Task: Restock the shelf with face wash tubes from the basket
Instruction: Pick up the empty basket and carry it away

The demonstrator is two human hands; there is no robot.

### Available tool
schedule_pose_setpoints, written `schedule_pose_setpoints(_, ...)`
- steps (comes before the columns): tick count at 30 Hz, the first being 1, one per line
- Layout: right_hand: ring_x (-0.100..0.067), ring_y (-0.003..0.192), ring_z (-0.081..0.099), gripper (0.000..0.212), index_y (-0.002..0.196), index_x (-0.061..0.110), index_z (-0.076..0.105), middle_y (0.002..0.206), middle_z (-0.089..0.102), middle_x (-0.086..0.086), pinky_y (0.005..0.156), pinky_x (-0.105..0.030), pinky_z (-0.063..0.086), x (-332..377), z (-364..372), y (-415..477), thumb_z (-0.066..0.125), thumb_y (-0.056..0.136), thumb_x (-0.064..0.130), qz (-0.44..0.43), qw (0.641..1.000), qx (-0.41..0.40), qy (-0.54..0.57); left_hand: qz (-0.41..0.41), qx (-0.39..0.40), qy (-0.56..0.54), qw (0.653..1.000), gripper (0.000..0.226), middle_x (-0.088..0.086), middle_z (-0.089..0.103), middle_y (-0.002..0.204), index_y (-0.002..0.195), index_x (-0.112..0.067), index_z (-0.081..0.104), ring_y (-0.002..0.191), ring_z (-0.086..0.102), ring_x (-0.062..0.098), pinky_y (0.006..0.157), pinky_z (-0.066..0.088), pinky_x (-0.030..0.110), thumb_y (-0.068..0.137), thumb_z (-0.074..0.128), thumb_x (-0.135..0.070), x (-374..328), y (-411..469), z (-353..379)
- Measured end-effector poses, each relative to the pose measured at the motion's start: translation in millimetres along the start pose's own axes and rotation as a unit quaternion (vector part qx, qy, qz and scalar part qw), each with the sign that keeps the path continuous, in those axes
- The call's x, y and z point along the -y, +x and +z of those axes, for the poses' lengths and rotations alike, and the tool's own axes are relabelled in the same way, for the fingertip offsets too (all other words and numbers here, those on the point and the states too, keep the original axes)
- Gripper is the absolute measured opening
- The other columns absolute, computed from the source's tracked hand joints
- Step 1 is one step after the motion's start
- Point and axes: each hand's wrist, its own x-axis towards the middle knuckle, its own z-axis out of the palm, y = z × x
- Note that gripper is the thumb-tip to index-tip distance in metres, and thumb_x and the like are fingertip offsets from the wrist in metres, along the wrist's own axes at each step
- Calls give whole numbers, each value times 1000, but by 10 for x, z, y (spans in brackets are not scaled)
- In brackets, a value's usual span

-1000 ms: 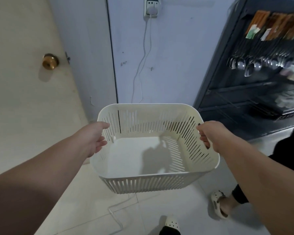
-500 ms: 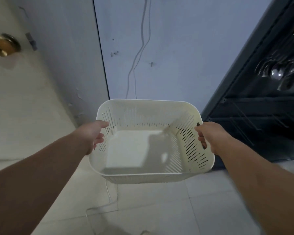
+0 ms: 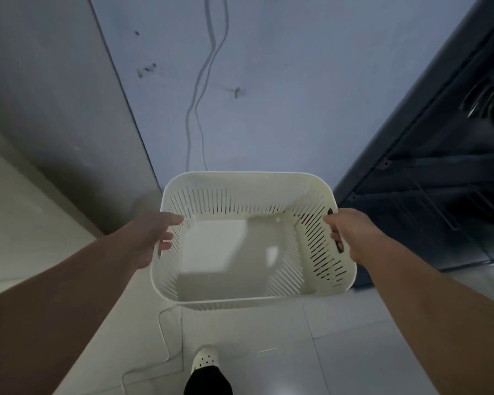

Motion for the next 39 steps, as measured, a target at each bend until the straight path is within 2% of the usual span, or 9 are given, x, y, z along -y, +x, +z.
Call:
schedule_pose_setpoints(3,-21,77,54,13,100,12,64,85,60,-8,68,-35,47,50,126,358,58,91,20,9,1000,-3,-5,-16,7,6,1000,25,4,51,100,113,-10,51,86,46,20,64,39,29,91,60,-20,-82,298,75)
schedule_pose_setpoints(8,-15,58,42,7,91,13,61,68,48,-3,50,-29,35,93,394,999,58,92,19,6,999,31,6,-52,-7,11,999,29,10,52,116,119,-14,50,98,49,24,74,43,32,92,58,-22,-164,871,200)
schedule_pose_setpoints(10,-14,60,45,11,97,13,63,72,53,-4,51,-28,38,87,505,1233,59,93,22,5,999,34,11,-79,-5,12,997,37,14,56,114,124,-10,51,85,52,23,77,44,32,91,60,-26,-150,1096,249)
schedule_pose_setpoints(12,-17,66,54,16,101,10,65,83,62,-9,59,-30,46,93,617,1469,60,92,23,4,999,40,12,-86,-18,13,996,33,16,54,122,119,-14,52,93,55,25,80,44,34,90,61,-27,-131,1315,293)
schedule_pose_setpoints(15,-20,68,55,23,105,7,67,85,65,-12,62,-33,47,57,753,1766,60,91,24,1,999,50,0,-86,-42,4,995,12,9,52,104,95,-16,56,80,51,20,69,42,30,88,62,-24,-97,1613,364)
schedule_pose_setpoints(18,-15,62,53,23,112,7,64,77,61,-6,57,-29,45,34,856,1970,57,94,19,-10,998,61,0,-100,-54,0,993,16,5,50,87,97,-15,58,67,46,16,67,40,30,85,63,-26,-24,1865,418)
schedule_pose_setpoints(26,-13,62,56,25,118,8,62,77,61,-3,52,-27,44,-13,1036,2258,54,95,15,-7,996,83,-11,-111,-73,-26,991,29,8,51,98,112,-12,55,80,50,21,85,43,36,86,63,-24,190,2279,490)
schedule_pose_setpoints(36,-16,67,59,25,117,9,64,85,66,-6,57,-29,46,-61,1294,2497,54,94,13,-1,995,102,-18,-123,-87,-29,988,13,6,49,90,98,-13,56,72,46,17,83,41,33,87,60,-19,278,2526,404)
schedule_pose_setpoints(39,-15,69,59,25,117,10,63,85,66,-5,57,-28,45,-85,1359,2557,55,94,14,2,995,99,-22,-130,-80,-30,988,23,5,49,86,108,-13,55,71,46,18,82,40,33,86,61,-19,330,2599,381)
